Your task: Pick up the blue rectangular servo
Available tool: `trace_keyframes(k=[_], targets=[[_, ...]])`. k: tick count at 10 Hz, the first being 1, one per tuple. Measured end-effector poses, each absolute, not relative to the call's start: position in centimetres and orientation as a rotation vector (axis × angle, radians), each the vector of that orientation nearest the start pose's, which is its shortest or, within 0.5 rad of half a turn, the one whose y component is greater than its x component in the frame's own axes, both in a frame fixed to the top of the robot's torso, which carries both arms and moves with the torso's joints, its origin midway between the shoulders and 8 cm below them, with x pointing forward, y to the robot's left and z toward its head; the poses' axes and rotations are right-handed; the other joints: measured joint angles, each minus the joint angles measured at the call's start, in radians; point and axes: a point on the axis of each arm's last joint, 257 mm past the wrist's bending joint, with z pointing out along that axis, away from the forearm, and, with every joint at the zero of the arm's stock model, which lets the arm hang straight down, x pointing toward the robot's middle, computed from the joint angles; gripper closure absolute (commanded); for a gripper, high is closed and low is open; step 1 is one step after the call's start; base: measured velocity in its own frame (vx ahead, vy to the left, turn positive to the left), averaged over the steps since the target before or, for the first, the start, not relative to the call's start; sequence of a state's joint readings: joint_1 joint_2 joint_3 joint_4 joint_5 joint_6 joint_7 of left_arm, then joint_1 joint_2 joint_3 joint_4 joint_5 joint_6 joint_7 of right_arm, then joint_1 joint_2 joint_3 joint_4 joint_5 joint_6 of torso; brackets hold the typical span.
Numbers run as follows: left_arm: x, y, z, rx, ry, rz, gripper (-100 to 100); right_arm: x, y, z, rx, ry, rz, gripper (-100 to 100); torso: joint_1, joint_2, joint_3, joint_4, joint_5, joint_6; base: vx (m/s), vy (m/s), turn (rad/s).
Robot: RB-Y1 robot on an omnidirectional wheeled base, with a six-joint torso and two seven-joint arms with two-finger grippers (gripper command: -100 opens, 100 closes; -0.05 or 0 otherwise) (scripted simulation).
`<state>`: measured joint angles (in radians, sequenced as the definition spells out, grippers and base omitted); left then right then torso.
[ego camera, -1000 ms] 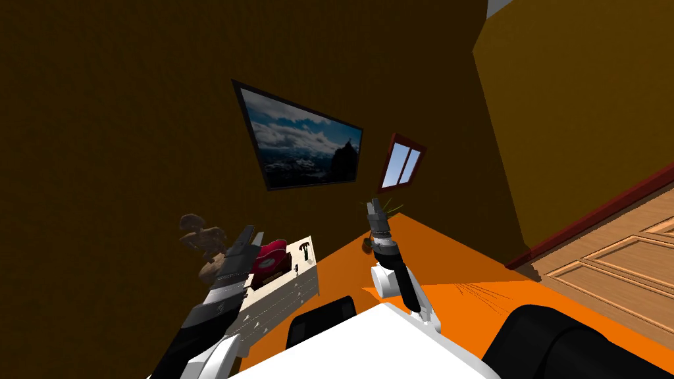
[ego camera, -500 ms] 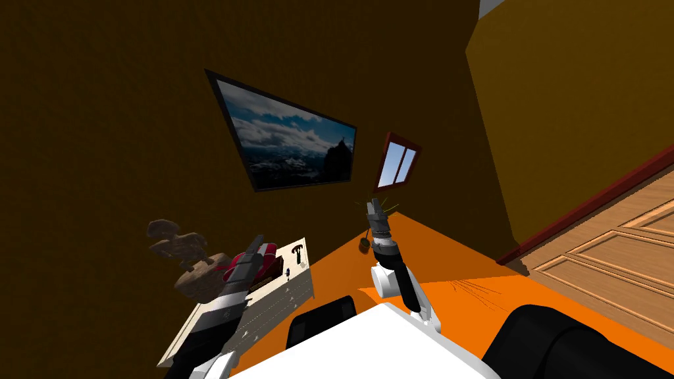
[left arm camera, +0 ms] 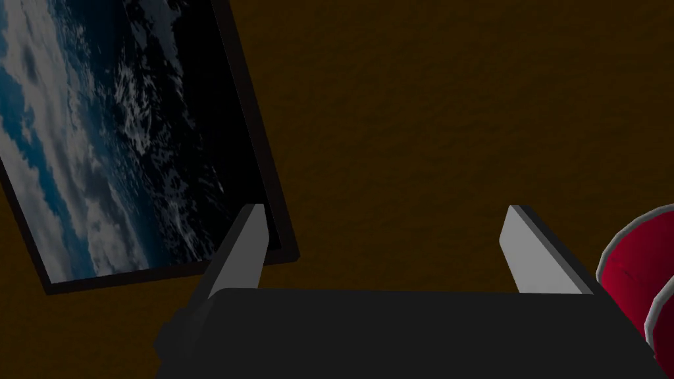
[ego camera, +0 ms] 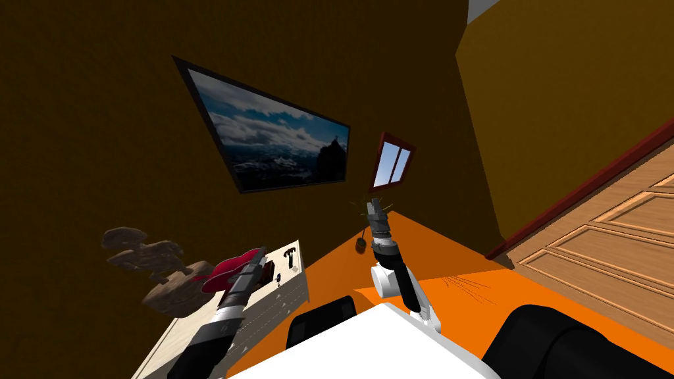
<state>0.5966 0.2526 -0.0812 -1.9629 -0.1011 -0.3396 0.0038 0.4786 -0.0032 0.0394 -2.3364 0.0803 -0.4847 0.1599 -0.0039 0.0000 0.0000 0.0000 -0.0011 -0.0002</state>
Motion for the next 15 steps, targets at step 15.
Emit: trace_keyframes(k=[15], targets=[[30.6,33.0,-40.4,-1.017,1.737,-0.817,-100,33.9,-25.2,5.2,0.502,0.650,1.160,0,0.001,-0.001,0.000,0.000,0.000,0.000,0.019,-0.064,-0.083]])
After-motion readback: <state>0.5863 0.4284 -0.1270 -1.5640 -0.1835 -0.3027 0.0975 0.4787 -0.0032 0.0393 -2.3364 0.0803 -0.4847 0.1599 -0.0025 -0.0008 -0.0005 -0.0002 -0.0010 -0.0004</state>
